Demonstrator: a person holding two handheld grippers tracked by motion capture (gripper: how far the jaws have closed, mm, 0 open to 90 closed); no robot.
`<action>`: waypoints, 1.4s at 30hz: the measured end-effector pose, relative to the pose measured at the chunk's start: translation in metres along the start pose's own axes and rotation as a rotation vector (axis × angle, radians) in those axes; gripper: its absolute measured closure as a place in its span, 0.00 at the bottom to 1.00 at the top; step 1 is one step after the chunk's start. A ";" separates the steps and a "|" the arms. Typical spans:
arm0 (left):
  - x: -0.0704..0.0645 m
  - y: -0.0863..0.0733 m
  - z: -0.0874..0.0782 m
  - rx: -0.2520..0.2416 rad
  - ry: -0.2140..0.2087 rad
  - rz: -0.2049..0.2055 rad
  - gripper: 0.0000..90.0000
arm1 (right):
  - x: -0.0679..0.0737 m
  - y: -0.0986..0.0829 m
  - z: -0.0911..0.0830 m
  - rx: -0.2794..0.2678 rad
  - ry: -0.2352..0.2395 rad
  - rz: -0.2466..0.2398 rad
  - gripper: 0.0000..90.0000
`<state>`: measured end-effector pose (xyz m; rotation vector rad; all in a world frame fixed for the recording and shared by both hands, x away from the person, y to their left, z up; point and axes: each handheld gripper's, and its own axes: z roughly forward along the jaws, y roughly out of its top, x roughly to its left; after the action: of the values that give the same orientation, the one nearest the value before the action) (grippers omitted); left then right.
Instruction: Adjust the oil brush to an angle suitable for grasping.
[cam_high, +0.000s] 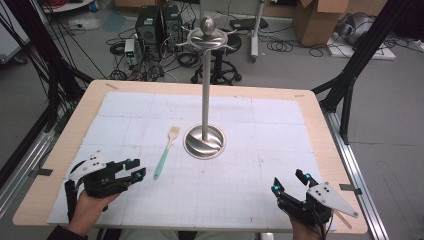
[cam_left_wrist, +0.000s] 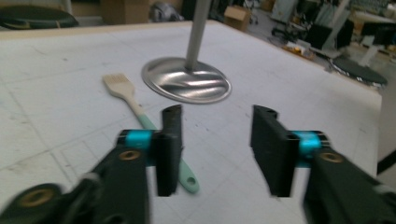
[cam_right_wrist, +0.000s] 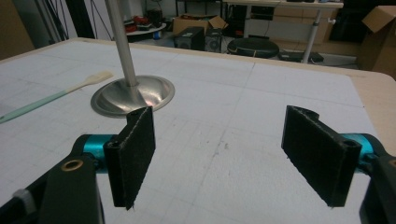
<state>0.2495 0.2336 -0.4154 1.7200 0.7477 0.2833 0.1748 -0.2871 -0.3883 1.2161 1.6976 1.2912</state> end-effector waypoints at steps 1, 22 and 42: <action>-0.001 0.000 0.003 0.015 -0.002 0.019 0.79 | 0.000 0.000 0.001 0.001 0.001 0.000 0.27; -0.001 -0.007 0.104 0.335 0.072 -0.044 0.99 | 0.003 -0.001 0.010 0.035 0.027 -0.017 0.28; 0.039 -0.007 0.060 0.359 0.194 -0.118 0.99 | 0.002 -0.002 0.006 0.035 0.024 -0.003 0.29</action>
<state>0.3099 0.2117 -0.4466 1.9942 1.0903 0.2470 0.1789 -0.2832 -0.3917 1.2222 1.7458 1.2839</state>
